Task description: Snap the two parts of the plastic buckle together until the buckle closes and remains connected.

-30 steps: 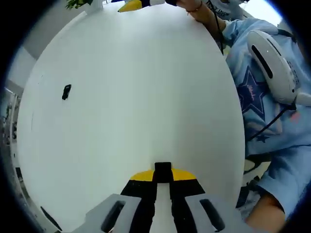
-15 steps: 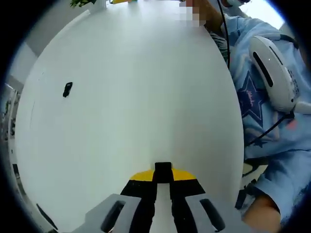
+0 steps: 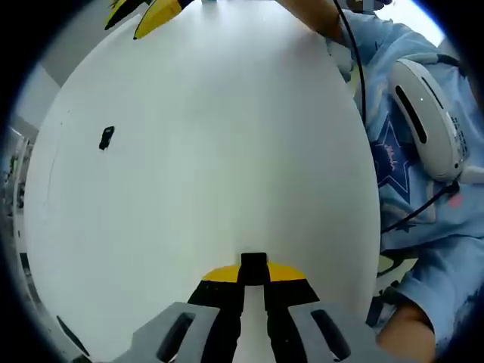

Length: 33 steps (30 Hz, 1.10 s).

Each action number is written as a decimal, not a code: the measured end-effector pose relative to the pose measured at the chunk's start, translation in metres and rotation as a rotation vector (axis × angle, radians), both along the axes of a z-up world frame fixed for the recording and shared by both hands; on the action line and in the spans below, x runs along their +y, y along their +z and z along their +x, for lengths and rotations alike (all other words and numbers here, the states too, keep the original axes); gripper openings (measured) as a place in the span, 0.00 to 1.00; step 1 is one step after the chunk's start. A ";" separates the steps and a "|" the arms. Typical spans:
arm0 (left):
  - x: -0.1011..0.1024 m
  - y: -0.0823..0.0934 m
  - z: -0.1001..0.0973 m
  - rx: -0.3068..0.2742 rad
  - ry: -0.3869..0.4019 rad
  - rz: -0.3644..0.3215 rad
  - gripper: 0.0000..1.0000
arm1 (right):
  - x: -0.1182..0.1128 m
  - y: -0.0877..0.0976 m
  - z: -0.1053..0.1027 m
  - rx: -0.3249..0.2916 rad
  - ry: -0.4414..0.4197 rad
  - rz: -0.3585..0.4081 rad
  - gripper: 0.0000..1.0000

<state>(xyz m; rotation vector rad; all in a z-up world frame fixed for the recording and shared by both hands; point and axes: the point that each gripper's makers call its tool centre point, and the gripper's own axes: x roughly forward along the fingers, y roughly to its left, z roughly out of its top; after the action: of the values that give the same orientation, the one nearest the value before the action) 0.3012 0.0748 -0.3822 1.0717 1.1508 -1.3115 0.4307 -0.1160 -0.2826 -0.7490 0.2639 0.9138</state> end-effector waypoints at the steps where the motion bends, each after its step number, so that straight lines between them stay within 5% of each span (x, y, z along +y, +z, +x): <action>1: 0.000 0.000 0.000 -0.002 -0.001 0.001 0.08 | 0.003 -0.004 0.002 0.021 0.008 -0.017 0.37; 19: -0.001 -0.001 -0.001 0.008 0.029 -0.005 0.08 | 0.029 -0.063 0.037 0.229 0.151 -0.262 0.30; 33: 0.000 -0.002 -0.004 0.008 0.036 0.013 0.08 | 0.045 -0.086 0.052 0.380 0.213 -0.332 0.26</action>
<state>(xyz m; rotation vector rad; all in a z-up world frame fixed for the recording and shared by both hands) 0.2976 0.0753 -0.3842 1.0512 1.1806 -1.2836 0.4828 -0.0707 -0.3688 -0.9176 0.6930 1.2322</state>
